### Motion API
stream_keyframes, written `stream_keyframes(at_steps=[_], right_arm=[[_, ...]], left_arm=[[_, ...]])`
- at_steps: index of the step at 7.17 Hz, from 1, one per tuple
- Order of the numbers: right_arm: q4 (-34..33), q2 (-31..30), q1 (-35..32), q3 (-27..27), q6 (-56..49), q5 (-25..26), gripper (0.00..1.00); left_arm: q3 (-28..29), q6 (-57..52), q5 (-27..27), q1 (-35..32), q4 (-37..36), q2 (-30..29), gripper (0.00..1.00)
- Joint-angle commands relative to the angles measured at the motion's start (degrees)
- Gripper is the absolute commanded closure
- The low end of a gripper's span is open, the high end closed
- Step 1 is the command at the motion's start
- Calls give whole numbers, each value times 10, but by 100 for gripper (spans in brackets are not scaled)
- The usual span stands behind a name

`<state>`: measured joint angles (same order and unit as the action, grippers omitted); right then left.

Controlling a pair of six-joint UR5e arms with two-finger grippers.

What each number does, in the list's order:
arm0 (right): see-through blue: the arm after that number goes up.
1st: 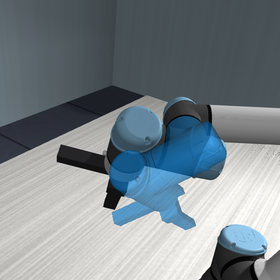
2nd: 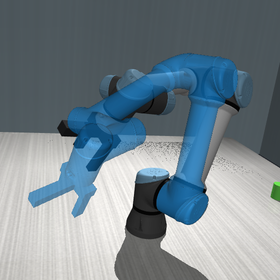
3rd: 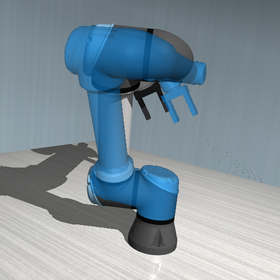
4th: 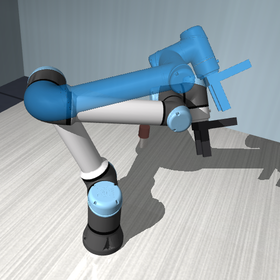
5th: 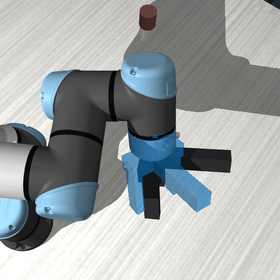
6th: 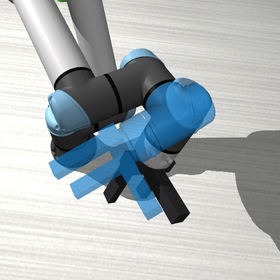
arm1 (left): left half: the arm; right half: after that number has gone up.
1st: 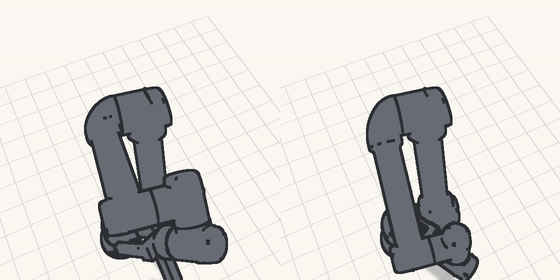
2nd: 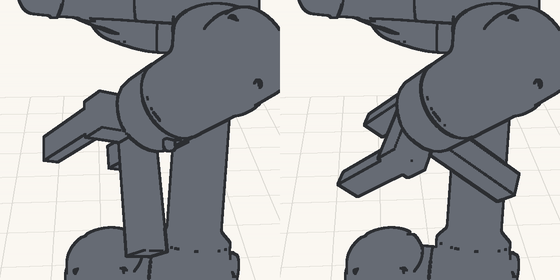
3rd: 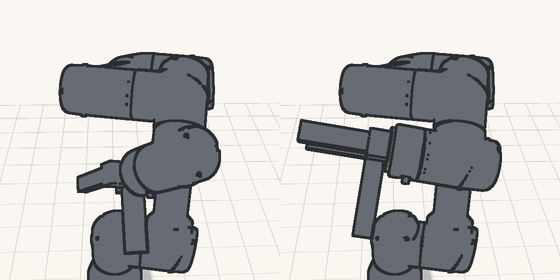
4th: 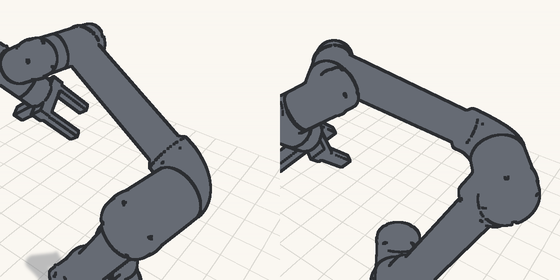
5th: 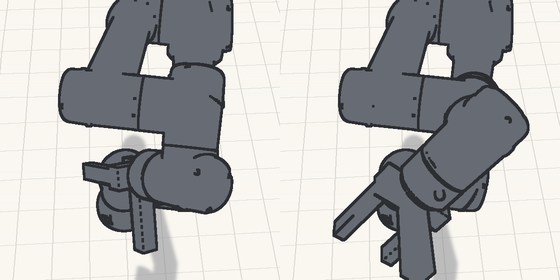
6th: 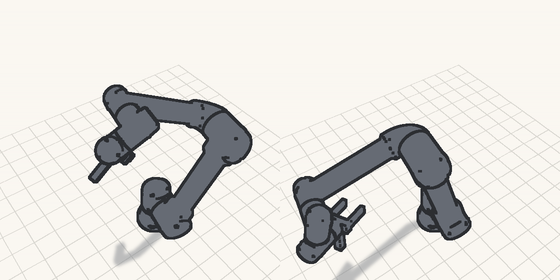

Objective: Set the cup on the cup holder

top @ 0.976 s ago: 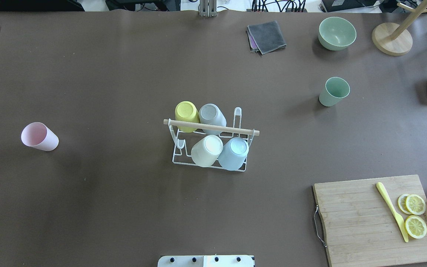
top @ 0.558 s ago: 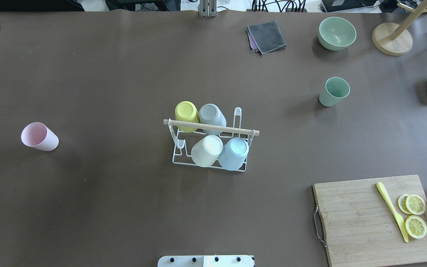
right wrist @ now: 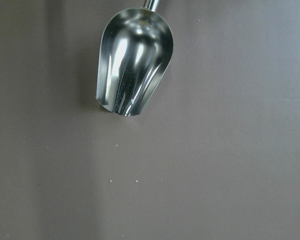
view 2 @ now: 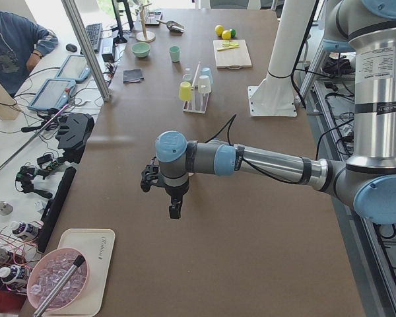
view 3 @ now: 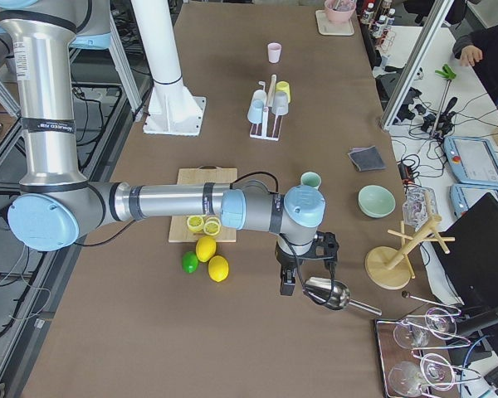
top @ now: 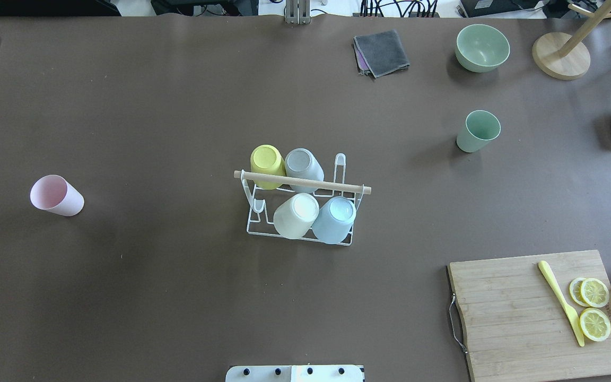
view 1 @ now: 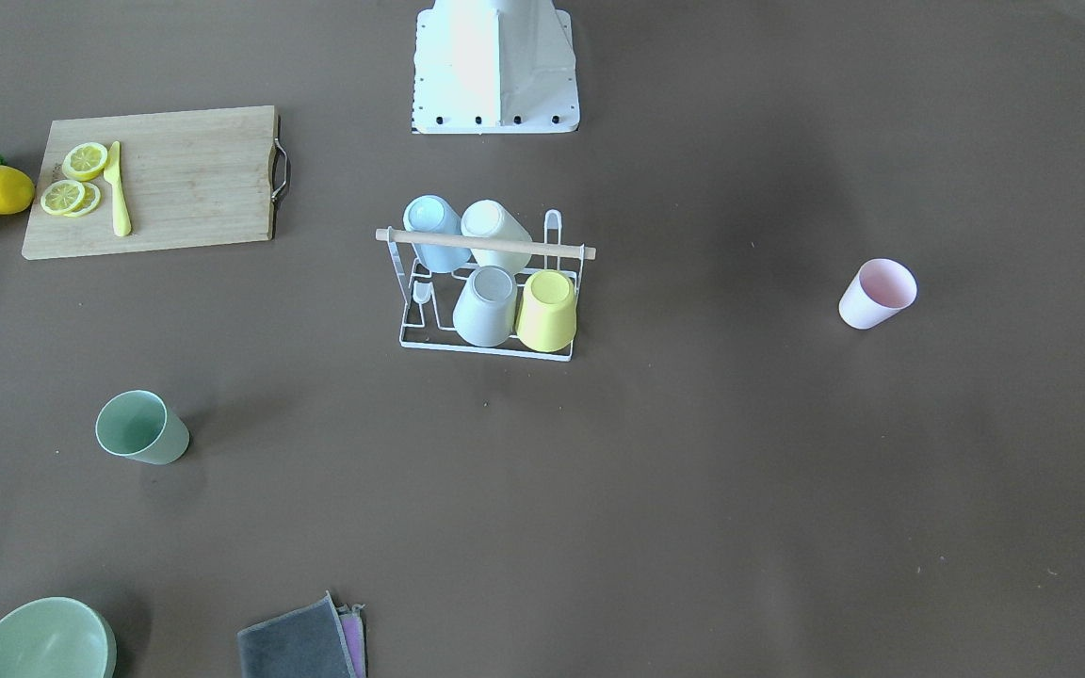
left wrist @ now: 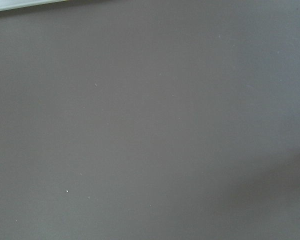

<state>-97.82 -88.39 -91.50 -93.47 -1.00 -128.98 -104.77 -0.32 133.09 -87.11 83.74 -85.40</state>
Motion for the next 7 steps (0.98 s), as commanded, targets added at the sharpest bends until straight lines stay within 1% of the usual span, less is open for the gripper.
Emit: stream_keyframes(at_steps=[1,4,6,7], right_arm=[[0,0,1,0,0,-2,0],[-1,0,1,-7,2,-9,0],[-4,0,16,-33,19,-23,0],[-4,0,34,-53,55,-24,0]], left_arm=[[3,-1,1,0,0,-1,1],[0,-1,1,1,0,-1,1],[1,-1,-5,4,-1,-7,1],[15,-2,0,4,0,-16,1]])
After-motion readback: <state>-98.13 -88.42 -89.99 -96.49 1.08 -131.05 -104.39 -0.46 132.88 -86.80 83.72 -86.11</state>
